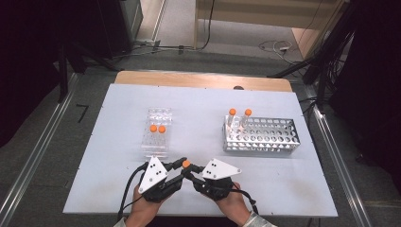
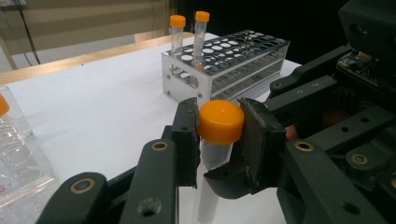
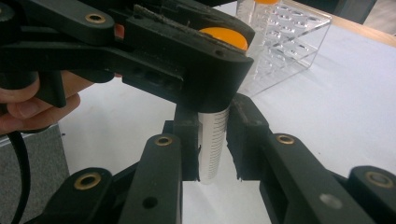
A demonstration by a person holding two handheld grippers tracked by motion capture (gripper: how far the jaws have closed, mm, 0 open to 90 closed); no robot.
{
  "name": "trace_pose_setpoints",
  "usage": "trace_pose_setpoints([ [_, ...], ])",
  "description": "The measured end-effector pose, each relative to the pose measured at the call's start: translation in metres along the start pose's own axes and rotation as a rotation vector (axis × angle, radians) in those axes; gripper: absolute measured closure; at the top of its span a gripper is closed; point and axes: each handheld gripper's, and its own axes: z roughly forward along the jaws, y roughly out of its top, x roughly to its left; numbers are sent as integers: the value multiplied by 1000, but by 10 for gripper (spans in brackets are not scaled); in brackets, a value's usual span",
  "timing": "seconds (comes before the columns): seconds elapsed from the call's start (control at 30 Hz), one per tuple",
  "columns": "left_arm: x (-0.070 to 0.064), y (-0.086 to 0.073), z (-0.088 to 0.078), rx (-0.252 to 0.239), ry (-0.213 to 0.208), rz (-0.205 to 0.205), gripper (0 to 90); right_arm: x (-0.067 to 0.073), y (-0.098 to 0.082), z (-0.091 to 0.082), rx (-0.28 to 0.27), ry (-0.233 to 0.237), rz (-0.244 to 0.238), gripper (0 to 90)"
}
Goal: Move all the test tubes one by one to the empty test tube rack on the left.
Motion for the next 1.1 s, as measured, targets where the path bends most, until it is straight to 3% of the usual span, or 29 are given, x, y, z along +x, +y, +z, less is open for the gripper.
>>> trace_pose_setpoints([
  [0.37, 1, 1, 0, 0, 1, -4, 698, -1, 0, 0, -1, 4, 6, 707],
  [0.5, 3, 2, -2, -9, 10, -6, 699, -1, 1, 0, 6, 23, 6, 482],
  [0.6, 7, 5, -4, -18, 19, -14, 700, -3, 1, 0, 18, 16, 7, 381],
  [0.73, 13, 8, -8, -32, 35, -27, 700, -10, -1, -1, 33, 6, 32, 313],
  [1.1, 40, 32, -18, -53, 105, -74, 702, -19, -3, -5, 31, -16, 55, 309],
])
